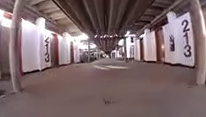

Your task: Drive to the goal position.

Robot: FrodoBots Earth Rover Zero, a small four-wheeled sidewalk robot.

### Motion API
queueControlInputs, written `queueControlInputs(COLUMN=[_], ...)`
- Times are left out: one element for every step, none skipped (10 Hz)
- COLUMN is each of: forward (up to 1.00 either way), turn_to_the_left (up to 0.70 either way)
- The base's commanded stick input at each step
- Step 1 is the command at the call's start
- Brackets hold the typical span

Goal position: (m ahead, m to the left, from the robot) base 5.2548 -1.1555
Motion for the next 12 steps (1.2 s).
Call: queueControlInputs(forward=[0.85, 0.85, 0.85, 0.85, 0.85, 0.85, 0.85, 0.85, 0.85, 0.85, 0.85, 0.85], turn_to_the_left=[0.0, 0.0, 0.0, 0.0, 0.0, 0.0, 0.0, 0.0, 0.0, 0.0, 0.0, 0.0])
